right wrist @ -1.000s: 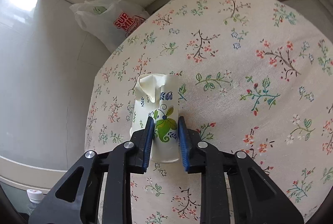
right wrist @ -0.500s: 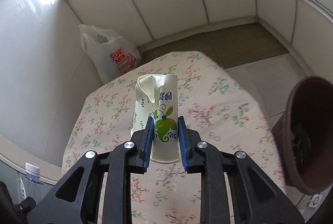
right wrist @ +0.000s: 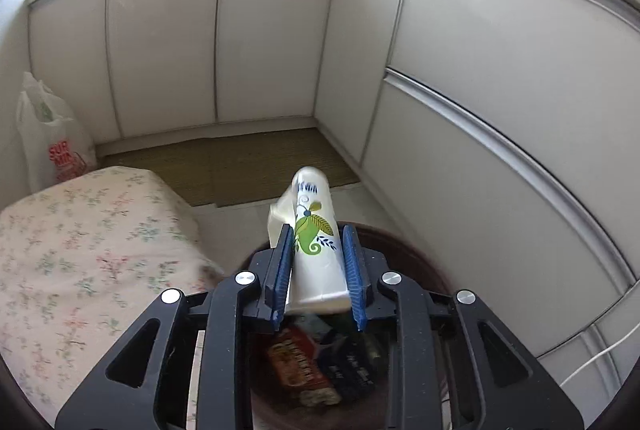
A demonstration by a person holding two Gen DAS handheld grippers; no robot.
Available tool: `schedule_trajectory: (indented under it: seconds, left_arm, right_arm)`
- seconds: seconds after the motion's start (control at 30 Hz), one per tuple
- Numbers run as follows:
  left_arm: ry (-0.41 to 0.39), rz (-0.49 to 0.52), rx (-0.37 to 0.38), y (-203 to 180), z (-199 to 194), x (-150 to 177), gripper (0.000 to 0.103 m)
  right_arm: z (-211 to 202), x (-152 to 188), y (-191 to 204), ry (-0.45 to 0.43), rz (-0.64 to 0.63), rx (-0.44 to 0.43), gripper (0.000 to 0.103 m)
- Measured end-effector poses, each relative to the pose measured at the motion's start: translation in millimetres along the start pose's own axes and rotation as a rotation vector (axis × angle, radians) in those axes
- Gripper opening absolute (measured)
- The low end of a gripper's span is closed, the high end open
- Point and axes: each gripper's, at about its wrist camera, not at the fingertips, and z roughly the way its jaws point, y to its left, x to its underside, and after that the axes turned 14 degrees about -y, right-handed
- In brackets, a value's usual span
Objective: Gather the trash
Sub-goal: 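Carry the paper cup over the bin and open the right tool, then move the left tool over the bin and open it to drop the bottle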
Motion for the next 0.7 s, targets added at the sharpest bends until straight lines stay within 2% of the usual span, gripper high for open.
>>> schedule_trajectory:
  seconds: [0.03,0.07,0.13,0.23,0.3,0.37,0.47,0.57,0.7]
  left_arm:
    - [0.000,0.012,0.006,-6,2,2,0.060]
    - [0.001,0.031,0.017,-15,5,6,0.060]
    - [-0.003,0.061,0.031,-29,10,12,0.060]
    - [-0.039,0.106,0.063,-59,15,22,0.060]
    - [-0.056,0.134,0.102,-83,17,28,0.060]
    - [-0.070,0.156,0.148,-114,21,35,0.060]
    - [-0.040,0.203,0.223,-170,37,47,0.060]
    - [0.034,0.252,0.274,-223,55,57,0.060]
    - [0.091,0.345,0.279,-288,75,67,0.060]
  right_arm:
    - [1,1,-6,-0.006,-0.015,0.022,0.028]
    - [0,0,-13,-0.022,-0.019,0.028,0.044]
    - [-6,-5,-25,-0.066,-0.028,0.040,0.066]
    - [-23,-18,-38,-0.135,-0.031,0.066,0.073]
    - [-38,-29,-56,-0.153,0.014,0.064,0.080]
    - [-56,-44,-79,-0.150,0.087,0.056,0.094]
    - [-83,-53,-108,-0.159,0.129,0.088,0.096]
    - [-92,-39,-140,-0.175,0.146,0.151,0.096]
    - [-75,-14,-183,-0.081,0.214,0.198,0.096]
